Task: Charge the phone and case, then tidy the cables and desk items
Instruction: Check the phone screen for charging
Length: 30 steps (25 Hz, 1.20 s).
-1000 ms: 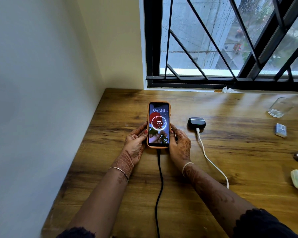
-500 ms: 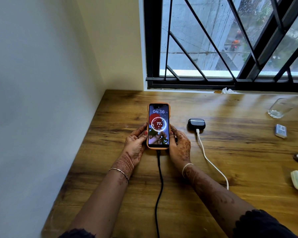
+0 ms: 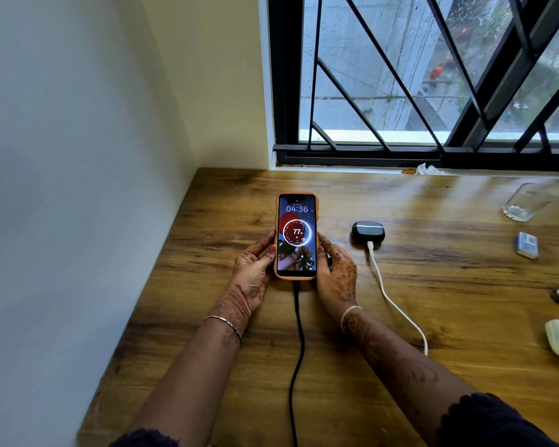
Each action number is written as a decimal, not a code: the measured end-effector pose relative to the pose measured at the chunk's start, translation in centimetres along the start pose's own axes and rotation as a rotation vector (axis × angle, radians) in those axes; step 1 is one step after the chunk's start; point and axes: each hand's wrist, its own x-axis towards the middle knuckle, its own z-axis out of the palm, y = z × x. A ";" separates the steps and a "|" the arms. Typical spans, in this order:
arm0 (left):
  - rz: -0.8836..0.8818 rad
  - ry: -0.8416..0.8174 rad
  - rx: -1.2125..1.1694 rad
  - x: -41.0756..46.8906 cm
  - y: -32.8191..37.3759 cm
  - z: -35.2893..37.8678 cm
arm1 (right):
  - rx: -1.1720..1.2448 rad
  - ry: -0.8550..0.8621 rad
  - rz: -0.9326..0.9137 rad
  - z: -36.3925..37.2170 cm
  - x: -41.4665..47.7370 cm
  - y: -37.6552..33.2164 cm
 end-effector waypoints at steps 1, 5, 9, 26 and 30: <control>0.003 0.003 0.006 0.0 0.0 0.1 | 0.000 -0.002 0.001 0.0 0.0 0.0; 0.007 0.010 0.015 -0.1 0.1 0.2 | -0.002 -0.004 0.005 0.0 0.0 -0.1; 0.011 0.019 0.004 -0.3 0.1 0.4 | -0.001 -0.005 0.002 -0.1 0.0 -0.2; 0.059 0.064 0.110 0.0 -0.3 0.5 | -0.024 -0.006 -0.014 0.1 0.0 0.1; 0.057 0.072 0.118 0.1 -0.4 0.5 | -0.026 -0.023 0.003 0.0 0.0 0.0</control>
